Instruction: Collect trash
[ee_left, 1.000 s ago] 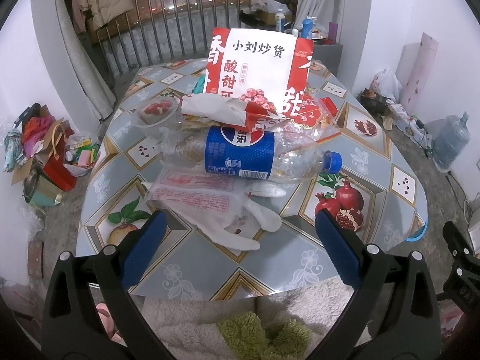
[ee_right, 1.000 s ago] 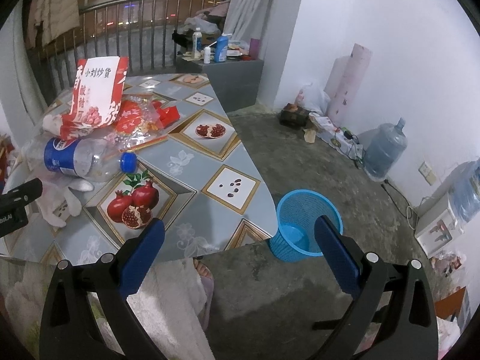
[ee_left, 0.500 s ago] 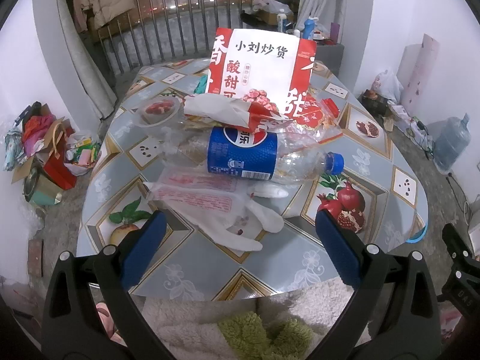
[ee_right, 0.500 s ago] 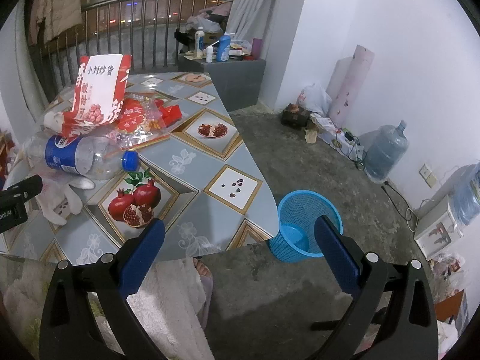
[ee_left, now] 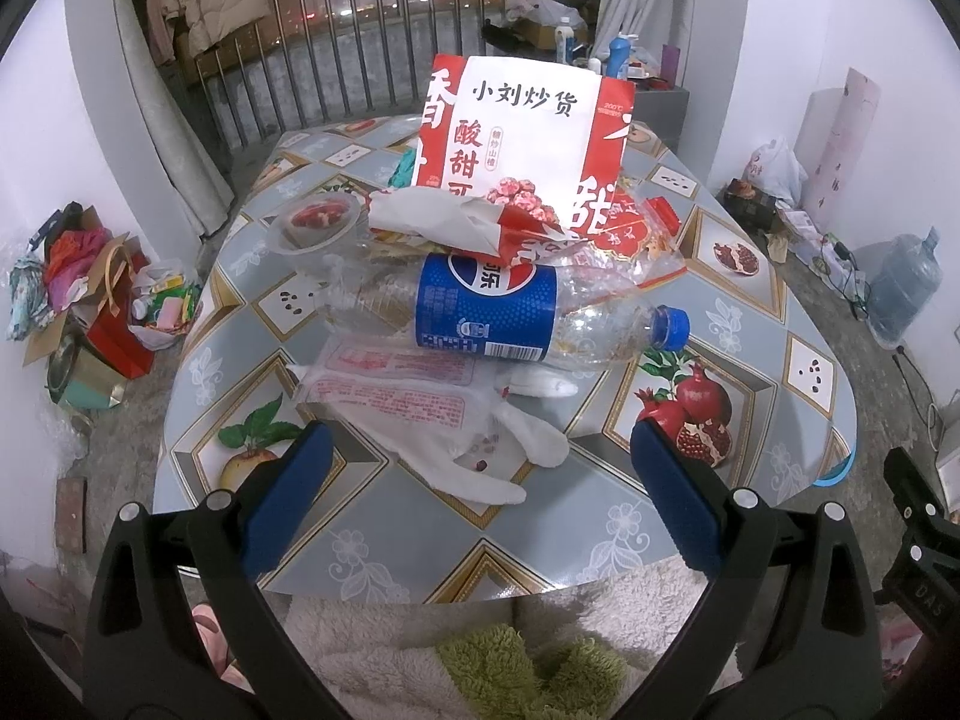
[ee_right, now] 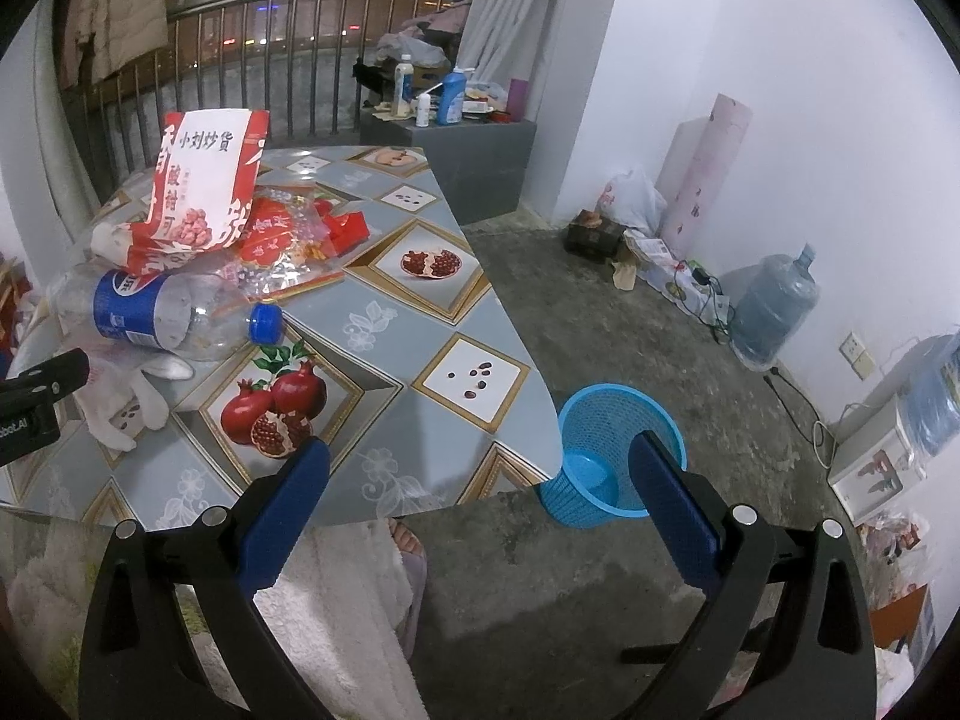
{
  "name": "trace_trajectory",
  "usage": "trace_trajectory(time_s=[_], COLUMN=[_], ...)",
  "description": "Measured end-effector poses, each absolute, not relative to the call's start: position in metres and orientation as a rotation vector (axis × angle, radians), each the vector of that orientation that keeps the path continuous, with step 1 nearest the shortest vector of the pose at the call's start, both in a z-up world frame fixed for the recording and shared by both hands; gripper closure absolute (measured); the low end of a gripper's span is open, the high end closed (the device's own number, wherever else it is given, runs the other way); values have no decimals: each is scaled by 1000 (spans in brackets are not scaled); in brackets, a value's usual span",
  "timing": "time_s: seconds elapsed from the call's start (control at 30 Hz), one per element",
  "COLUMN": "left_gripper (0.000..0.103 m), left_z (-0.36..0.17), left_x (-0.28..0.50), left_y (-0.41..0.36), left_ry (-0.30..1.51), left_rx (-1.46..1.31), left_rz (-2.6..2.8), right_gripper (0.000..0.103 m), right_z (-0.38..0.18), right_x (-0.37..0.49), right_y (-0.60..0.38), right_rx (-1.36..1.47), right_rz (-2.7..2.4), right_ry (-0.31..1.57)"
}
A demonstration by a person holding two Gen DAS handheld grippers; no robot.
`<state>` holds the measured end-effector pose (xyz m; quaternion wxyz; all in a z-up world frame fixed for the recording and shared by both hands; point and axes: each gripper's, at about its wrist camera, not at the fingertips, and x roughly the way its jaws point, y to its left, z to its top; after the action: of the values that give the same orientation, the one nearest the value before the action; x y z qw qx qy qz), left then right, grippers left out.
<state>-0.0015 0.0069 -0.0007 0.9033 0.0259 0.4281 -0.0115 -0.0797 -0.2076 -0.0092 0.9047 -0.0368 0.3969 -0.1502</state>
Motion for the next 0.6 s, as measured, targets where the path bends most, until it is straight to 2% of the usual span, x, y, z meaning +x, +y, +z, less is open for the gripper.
trace_trajectory(time_s=[0.6], left_gripper=[7], left_z=[-2], left_x=[-2], left_y=[7], left_ry=[887], left_rx=[53], left_rz=[-24], right_gripper=[6], right_z=[-10], right_x=[-79], right_y=[-205], right_rx=[-78], right_rz=[-311], right_ry=[818])
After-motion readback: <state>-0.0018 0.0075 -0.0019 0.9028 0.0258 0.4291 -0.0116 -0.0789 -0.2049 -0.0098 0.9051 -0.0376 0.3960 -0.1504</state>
